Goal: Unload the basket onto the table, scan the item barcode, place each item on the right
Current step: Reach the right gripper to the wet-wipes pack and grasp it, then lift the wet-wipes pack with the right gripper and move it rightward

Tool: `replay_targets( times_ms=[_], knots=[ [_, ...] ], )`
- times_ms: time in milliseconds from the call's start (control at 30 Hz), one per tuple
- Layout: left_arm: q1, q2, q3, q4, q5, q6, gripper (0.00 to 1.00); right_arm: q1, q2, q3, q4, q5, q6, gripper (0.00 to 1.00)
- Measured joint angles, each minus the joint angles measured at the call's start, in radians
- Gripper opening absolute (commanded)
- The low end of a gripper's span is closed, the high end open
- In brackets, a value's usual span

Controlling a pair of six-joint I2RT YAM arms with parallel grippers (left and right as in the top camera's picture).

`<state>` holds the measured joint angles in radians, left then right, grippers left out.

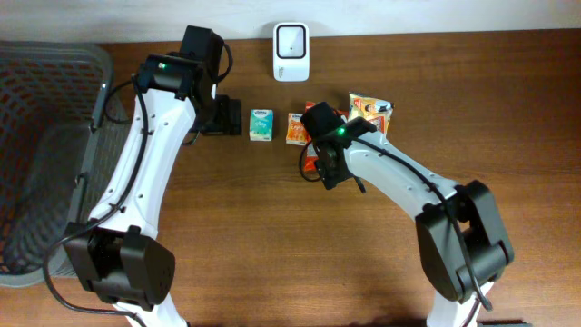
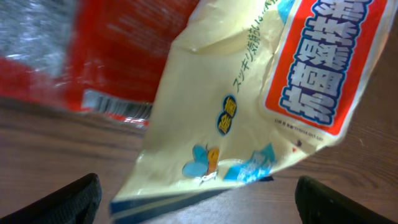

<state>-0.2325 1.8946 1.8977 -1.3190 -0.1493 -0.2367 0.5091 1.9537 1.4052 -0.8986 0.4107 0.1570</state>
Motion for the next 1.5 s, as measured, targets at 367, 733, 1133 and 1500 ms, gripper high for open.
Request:
replay_targets(
  times_ms=[367, 733, 1133, 1500],
  knots=[
    [0.0, 0.0, 0.0, 0.0, 0.0, 0.0, 0.99, -0.087, 0.021, -0.001, 0.131, 0.038, 0.005, 0.99],
    [0.0, 0.0, 0.0, 0.0, 0.0, 0.0, 0.99, -0.171, 0.051, -0.022, 0.269, 0.007, 0.008, 0.91],
    [0.0, 0.0, 0.0, 0.0, 0.0, 0.0, 0.99, -0.211, 0.004, 0.27, 0.12, -0.016, 0.031, 0.04],
    [0.0, 0.0, 0.0, 0.0, 0.0, 0.0, 0.99, -0.345, 0.231, 0.299, 0.188, -0.174, 0.184, 0.04]
  ],
)
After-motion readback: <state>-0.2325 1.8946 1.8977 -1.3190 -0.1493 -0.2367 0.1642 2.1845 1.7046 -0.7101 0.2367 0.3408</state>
